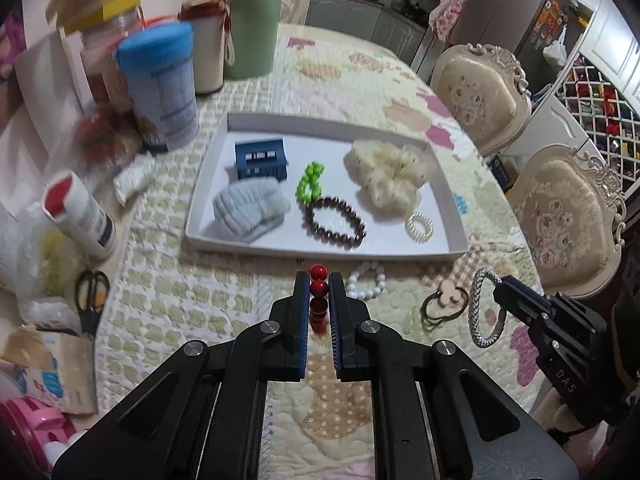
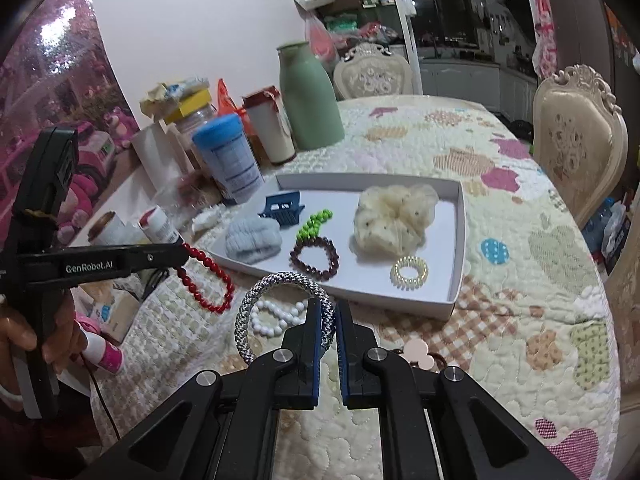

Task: Organize jewelry
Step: 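Carry the grey hair tie and red bracelet into the tray and release both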

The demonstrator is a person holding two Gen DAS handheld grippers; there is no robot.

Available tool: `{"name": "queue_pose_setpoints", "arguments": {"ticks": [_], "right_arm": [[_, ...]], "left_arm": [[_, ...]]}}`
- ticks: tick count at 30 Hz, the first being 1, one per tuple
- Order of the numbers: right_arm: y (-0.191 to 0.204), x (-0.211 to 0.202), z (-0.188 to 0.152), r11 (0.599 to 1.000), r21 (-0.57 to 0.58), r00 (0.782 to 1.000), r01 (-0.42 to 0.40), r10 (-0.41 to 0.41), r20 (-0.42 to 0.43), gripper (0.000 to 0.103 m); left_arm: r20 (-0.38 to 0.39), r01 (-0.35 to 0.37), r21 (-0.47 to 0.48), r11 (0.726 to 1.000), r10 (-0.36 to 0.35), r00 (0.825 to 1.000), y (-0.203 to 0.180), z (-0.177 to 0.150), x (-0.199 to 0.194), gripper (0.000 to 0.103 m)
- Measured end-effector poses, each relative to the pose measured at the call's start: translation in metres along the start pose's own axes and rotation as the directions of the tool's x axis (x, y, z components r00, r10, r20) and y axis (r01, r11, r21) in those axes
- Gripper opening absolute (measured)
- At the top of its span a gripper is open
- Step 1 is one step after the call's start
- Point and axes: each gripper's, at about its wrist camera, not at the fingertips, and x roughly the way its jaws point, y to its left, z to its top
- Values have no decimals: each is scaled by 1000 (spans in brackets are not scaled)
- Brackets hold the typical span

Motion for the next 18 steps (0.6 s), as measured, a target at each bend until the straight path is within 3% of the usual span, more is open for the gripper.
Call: {"name": "queue_pose_setpoints", "arguments": {"ticks": [9, 18], "right_arm": [[-2, -11, 9, 1000, -16, 1000, 7, -6, 20, 6], [-17, 2, 18, 999, -1, 999, 32, -32, -1, 6]], "left_arm": [[45, -33, 52, 998, 31, 998, -19, 11, -14, 8], [51, -55, 104, 993, 50, 997, -32, 37, 1, 8]]}}
